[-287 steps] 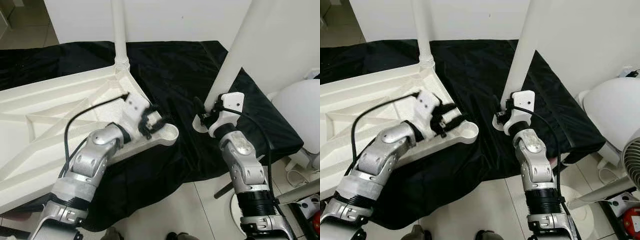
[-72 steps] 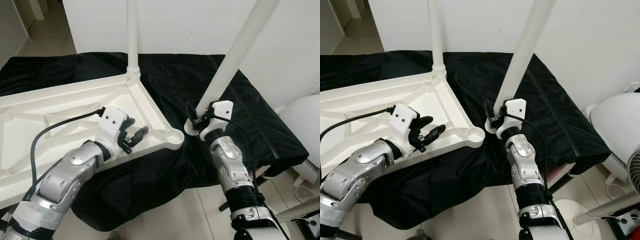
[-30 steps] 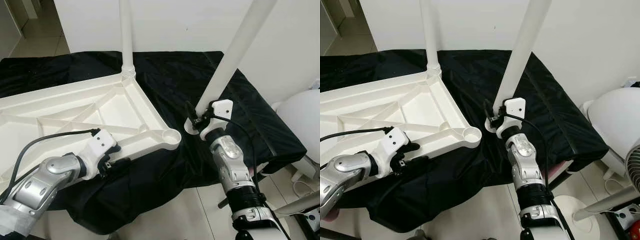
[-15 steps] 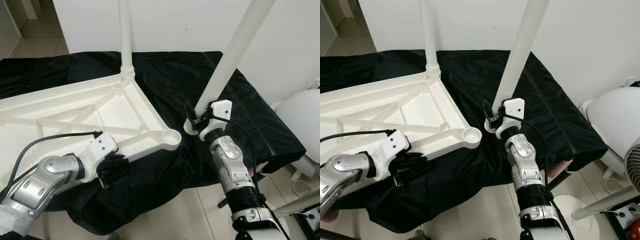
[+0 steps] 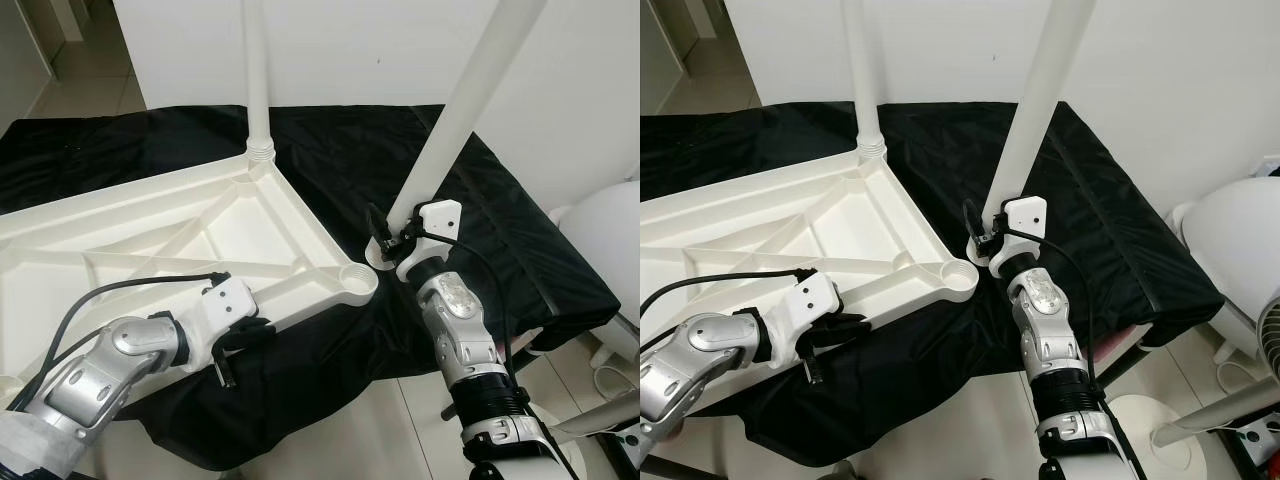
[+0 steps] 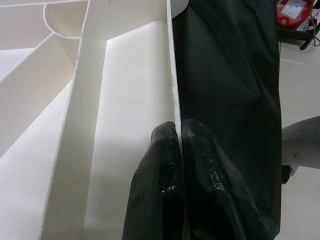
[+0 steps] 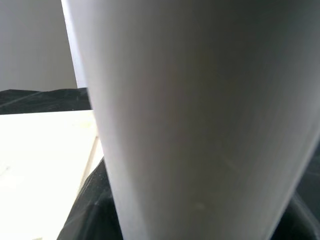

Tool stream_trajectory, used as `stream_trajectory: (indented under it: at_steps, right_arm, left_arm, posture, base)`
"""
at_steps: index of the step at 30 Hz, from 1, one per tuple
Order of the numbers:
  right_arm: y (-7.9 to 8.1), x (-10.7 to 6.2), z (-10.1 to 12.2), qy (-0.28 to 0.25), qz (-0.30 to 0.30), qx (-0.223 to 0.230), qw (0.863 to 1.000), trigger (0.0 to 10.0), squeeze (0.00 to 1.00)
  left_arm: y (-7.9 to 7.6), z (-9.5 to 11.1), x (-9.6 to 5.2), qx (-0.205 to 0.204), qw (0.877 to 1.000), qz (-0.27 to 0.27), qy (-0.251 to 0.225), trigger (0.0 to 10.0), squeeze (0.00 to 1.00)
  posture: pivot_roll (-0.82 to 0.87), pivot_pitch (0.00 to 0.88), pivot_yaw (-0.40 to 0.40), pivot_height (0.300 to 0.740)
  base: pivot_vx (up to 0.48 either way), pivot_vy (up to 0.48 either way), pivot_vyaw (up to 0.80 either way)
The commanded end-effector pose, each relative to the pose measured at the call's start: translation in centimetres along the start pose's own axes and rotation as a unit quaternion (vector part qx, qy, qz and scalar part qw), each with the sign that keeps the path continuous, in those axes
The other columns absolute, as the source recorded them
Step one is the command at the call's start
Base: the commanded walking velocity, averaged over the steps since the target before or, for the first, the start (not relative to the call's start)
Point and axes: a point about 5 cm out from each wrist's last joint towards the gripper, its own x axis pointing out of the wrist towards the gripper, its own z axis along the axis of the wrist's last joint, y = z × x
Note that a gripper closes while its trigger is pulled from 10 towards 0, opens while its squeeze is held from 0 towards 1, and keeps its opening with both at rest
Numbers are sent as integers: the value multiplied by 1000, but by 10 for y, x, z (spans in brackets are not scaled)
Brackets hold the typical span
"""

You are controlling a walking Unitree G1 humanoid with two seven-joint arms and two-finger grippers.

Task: Building children table

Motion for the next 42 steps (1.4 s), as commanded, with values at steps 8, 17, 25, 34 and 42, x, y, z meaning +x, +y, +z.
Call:
stream_trajectory:
  at_steps: [8,17,25,34,42]
  right_arm:
    - [4,-2,1,-5,5,-5,1000,10000,0]
    - [3,-2,1,-5,5,-4,1000,10000,0]
    - [4,-2,-1,-3,4,-2,1000,10000,0]
    - [5,-1,0,0,11,-2,1000,10000,0]
    - [1,-2,4,-7,-1,9,1000,10000,0]
  left_arm:
    - [-8,0,13,-3,1000,-16,1,10000,906]
    - [9,8,6,12,999,32,-16,10000,0]
    - [13,15,2,12,998,49,-44,10000,0]
    - [18,40,-2,-19,987,74,-145,10000,0]
    - [28,57,-13,-52,968,118,-217,10000,0]
  posture:
    - [169,54,0,740]
    - [185,65,-1,740]
    - [189,68,-5,740]
    - [191,85,-19,740]
    - [191,98,-24,740]
  base:
    - [0,0,0]
    - [0,0,0]
    - [0,0,0]
    - [0,0,0]
    - [0,0,0]
